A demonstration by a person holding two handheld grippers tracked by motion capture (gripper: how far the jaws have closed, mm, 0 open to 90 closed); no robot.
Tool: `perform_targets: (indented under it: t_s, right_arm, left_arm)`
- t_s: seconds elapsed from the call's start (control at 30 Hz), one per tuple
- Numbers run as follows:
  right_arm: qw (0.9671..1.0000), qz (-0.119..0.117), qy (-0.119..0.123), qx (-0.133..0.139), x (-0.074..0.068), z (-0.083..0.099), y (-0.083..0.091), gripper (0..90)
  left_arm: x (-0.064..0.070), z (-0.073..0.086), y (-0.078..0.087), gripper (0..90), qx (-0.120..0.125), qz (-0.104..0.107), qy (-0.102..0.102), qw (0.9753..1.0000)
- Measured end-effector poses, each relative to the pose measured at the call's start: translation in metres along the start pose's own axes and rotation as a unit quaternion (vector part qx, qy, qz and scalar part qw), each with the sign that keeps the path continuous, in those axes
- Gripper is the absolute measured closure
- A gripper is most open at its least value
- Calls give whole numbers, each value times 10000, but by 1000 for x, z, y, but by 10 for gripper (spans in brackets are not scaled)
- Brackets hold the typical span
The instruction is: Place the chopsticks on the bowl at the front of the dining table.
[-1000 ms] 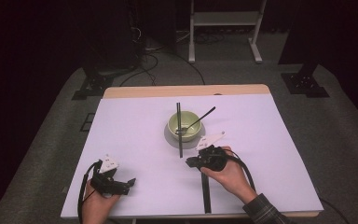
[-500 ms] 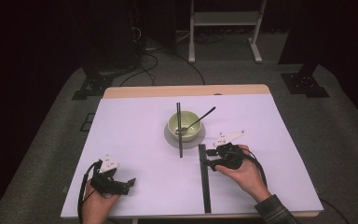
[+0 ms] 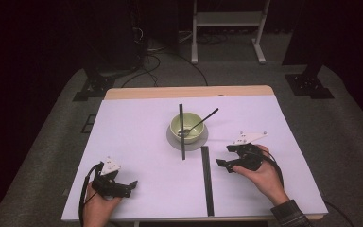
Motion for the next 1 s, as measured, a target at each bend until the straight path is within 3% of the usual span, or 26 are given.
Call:
perform_targets:
  t_s: [0.5,1.0]
  right_arm:
    - [9993,277,-254,32,19,32,29,278]
    - [9979,520,-367,-93,34,69,41,200]
  left_arm:
    - [0,0,0,0,3,1,-1,10000]
    - [0,0,0,0,4,-1,-1,10000]
Point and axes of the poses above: each handheld gripper's, and its own axes: y roughly backward along the jaws, z roughly out of its underside, x roughly to its right, the point moved 4 cm from there along -y, roughly forward along the jaws, and after that the axes turned 3 degrees about -x, right-handed, at the moved point
